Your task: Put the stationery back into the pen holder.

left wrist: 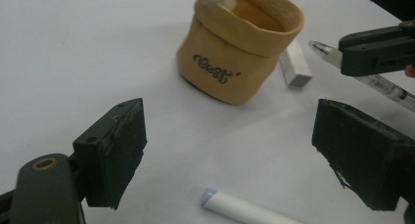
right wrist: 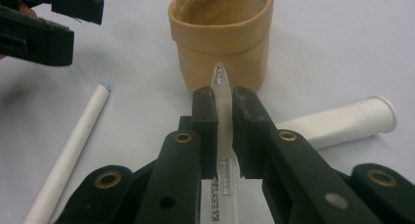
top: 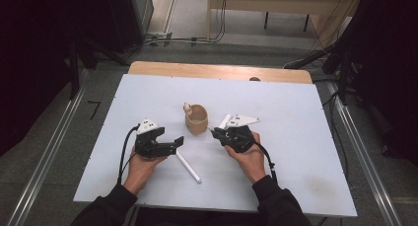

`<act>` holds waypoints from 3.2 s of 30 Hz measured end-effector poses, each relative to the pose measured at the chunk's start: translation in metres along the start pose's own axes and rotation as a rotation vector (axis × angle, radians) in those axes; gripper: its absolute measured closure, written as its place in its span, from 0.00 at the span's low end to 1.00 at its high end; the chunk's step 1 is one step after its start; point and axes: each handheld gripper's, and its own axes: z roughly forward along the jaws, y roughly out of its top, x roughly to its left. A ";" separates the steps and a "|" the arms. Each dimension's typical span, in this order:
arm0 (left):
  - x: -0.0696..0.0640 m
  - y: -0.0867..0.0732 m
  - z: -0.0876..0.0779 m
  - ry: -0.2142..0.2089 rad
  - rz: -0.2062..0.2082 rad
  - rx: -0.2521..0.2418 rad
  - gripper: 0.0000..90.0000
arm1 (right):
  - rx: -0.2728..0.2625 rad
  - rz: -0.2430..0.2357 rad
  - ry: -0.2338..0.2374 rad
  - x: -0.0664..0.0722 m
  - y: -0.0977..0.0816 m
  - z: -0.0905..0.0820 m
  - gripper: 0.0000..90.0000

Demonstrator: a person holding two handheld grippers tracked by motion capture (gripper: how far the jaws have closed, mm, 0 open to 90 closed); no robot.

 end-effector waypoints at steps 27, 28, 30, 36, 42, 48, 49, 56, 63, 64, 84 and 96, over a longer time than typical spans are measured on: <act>-0.053 0.002 0.028 -0.170 0.010 0.055 0.22 | -0.044 0.009 0.017 0.007 0.007 -0.004 0.88; -0.054 0.001 0.030 -0.175 0.015 0.059 0.22 | -0.044 0.009 0.018 0.007 0.007 -0.004 0.88; -0.056 0.001 0.032 -0.183 0.020 0.065 0.24 | -0.043 0.009 0.018 0.008 0.007 -0.003 0.88; -0.061 0.001 0.039 -0.203 0.019 0.072 0.27 | -0.048 0.012 0.019 0.008 0.007 -0.003 0.88; -0.070 0.003 0.045 -0.243 -0.004 0.076 0.28 | -0.055 0.014 0.023 0.010 0.008 -0.002 0.88; -0.076 0.003 0.052 -0.257 -0.010 0.079 0.29 | -0.060 0.021 0.026 0.010 0.008 -0.003 0.88; -0.076 0.003 0.052 -0.256 -0.010 0.080 0.29 | -0.061 0.021 0.028 0.010 0.008 -0.003 0.88; -0.078 0.005 0.055 -0.264 -0.020 0.069 0.33 | -0.072 0.007 0.036 0.013 0.009 -0.003 0.88; -0.078 0.005 0.060 -0.294 -0.059 0.079 0.37 | -0.081 0.016 0.046 0.013 0.009 -0.004 0.88; -0.078 0.005 0.060 -0.294 -0.062 0.077 0.38 | -0.082 0.015 0.046 0.013 0.009 -0.004 0.88; -0.071 0.007 0.061 -0.388 -0.129 0.058 0.70 | -0.112 0.005 0.076 0.019 0.013 -0.008 0.88; -0.059 0.008 0.060 -0.410 -0.203 0.044 0.86 | -0.150 0.009 0.089 0.020 0.017 -0.016 0.87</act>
